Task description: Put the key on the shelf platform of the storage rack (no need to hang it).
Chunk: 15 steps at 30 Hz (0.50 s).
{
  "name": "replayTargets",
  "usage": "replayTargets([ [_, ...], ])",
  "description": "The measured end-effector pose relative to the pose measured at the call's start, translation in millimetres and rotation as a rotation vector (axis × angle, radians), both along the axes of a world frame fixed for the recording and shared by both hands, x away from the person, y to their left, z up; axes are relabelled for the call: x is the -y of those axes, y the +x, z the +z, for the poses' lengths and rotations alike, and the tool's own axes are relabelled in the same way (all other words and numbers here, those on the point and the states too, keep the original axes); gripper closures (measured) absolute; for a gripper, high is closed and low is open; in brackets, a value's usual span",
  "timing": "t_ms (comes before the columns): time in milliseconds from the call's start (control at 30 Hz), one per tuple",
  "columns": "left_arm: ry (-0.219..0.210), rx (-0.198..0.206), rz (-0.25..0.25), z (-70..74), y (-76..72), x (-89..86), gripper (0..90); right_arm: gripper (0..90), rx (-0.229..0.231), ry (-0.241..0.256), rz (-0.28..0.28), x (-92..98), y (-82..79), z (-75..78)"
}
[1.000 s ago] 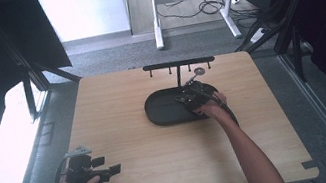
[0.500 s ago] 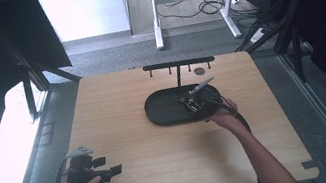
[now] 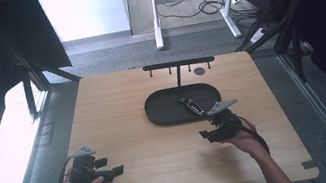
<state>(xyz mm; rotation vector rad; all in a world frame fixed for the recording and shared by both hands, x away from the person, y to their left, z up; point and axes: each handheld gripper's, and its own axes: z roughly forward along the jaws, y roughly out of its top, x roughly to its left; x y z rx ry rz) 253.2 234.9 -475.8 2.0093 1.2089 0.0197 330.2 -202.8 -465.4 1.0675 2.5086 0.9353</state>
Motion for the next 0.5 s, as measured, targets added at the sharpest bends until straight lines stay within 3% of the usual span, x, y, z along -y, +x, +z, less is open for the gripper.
replayTargets([
  [100,0.002,-0.007,0.007,-1.8,0.2,0.3,19.5,38.1,-0.007,0.011,0.002,10.8,-13.2,-10.9],
  [267,0.000,-0.010,0.007,-2.6,0.7,-0.1,19.6,38.2,-0.026,-0.001,-0.007,18.5,-20.4,-22.8],
  [500,-0.009,-0.002,0.008,0.6,0.1,-1.8,19.5,36.5,-0.003,0.020,-0.020,20.2,-23.8,-24.7],
])
